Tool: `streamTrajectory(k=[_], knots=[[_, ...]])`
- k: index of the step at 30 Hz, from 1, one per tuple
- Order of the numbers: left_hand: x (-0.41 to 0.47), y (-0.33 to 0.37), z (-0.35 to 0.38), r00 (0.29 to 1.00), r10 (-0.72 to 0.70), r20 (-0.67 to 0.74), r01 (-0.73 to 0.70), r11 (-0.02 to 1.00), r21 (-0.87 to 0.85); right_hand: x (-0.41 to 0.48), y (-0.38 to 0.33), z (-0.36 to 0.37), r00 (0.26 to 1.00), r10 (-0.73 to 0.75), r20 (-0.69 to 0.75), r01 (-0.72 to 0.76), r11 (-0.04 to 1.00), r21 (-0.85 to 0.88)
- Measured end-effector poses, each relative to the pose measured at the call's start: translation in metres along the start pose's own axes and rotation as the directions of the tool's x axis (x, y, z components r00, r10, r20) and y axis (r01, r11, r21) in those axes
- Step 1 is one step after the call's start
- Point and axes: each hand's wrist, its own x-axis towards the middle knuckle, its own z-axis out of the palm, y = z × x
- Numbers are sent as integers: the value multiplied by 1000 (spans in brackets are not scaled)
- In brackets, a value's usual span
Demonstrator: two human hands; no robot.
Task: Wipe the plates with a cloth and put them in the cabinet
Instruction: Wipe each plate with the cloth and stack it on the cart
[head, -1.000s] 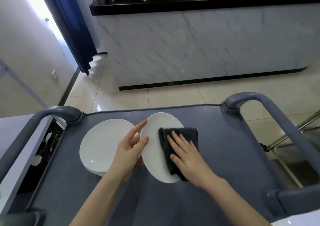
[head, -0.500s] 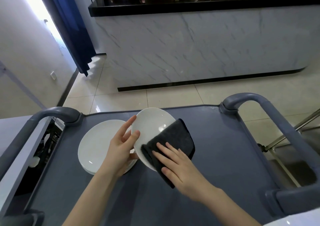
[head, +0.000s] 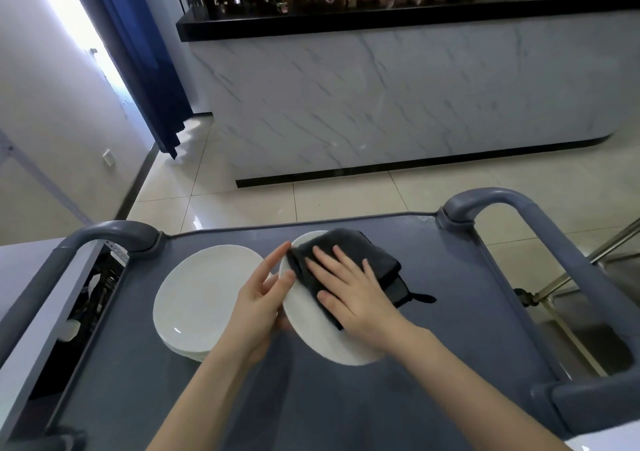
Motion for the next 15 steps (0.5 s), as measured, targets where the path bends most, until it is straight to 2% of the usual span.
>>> streamTrajectory(k=[3,7,15], knots=[[4,5,-3,1000,1,-27,-1,1000,-6,-19,-11,11,996,-89,22,89,996,27],[6,8,-10,999,6,-42,-5,1000,22,-48,-7,22,996,-91,18,89,992,86],[-2,1,-10,1000,-9,11,9,999,44,-29,27,7,987,149,-60,-145,987,69]])
